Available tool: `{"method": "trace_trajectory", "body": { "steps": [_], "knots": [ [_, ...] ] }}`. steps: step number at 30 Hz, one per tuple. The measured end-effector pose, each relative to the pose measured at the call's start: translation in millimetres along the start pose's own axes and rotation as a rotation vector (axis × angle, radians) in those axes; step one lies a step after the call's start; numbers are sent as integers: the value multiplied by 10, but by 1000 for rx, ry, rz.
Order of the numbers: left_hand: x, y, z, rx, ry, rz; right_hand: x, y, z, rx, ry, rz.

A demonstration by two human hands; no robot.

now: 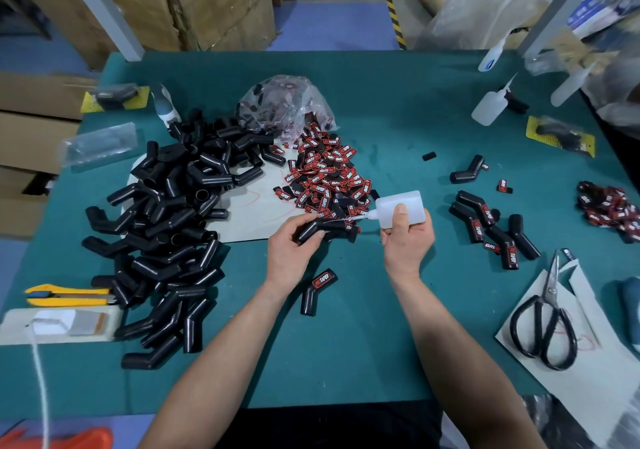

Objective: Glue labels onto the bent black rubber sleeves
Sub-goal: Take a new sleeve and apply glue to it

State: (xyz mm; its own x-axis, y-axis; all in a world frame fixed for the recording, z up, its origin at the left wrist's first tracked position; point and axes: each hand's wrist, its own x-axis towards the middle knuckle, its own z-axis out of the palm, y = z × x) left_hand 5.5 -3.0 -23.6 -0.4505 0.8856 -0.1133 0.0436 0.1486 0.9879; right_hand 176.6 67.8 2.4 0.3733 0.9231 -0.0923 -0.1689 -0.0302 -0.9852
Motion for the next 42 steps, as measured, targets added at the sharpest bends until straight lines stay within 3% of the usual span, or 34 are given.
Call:
{"method": "trace_trajectory", "body": {
  "steps": [42],
  "knots": [
    [-4, 11, 9, -18, 14, 14, -18, 11, -3, -44, -16, -9]
  ]
}}
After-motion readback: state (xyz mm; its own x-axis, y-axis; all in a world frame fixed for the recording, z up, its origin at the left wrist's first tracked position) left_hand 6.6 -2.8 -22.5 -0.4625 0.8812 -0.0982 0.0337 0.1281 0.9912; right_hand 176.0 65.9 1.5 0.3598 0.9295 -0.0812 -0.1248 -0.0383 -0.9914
